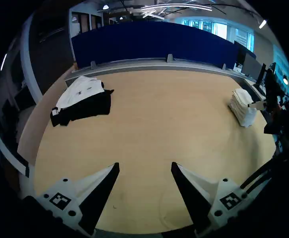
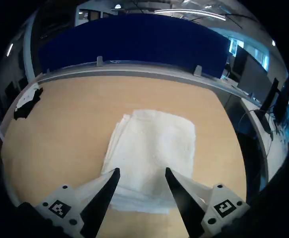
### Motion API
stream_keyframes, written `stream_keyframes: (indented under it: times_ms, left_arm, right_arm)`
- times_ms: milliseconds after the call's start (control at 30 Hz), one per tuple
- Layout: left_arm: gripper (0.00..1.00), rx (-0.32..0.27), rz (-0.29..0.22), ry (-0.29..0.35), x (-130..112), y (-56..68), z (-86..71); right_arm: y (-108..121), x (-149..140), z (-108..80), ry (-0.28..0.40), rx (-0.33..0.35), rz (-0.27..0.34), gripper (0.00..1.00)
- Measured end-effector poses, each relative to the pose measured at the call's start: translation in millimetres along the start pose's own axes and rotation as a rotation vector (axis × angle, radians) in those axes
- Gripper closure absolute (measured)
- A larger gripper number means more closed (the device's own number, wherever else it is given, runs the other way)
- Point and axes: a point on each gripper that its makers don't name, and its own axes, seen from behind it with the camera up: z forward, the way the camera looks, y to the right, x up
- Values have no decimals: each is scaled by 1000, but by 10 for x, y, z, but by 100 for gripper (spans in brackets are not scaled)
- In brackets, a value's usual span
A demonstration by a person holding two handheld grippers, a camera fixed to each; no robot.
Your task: Fold towel
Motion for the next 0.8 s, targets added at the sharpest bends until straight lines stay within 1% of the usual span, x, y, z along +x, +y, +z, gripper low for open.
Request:
stream_keyframes:
  times_ms: [100, 200, 300, 400, 500, 600, 700, 800]
  left_arm:
    - [3, 2, 5, -1, 4, -10, 4]
    - [3, 4, 9, -3, 5, -20, 7]
    - [3, 4, 8, -2, 10, -27, 7]
    - [3, 3, 5, -3, 10, -36, 15]
    - [3, 4, 6, -3, 17, -42, 20]
    - [3, 4, 5, -2, 22, -44, 20]
    - [3, 5, 2, -2, 16, -52, 19]
    - [3, 8, 0, -5, 5, -66, 14]
  right_arm:
    - [-35, -117, 27, -26, 10, -3, 12]
    - [-49, -253, 49, -54, 12, -19, 11]
    - [-56, -340, 64, -66, 12, -32, 11]
    - [-56, -348, 71, -66, 13, -28, 11]
    - [-56, -263, 55, -50, 14, -18, 12]
    - [-40, -87, 9, -12, 13, -15, 12]
    - [25, 113, 0, 20, 3, -12, 12]
    - [102, 295, 37, 38, -4, -4, 11]
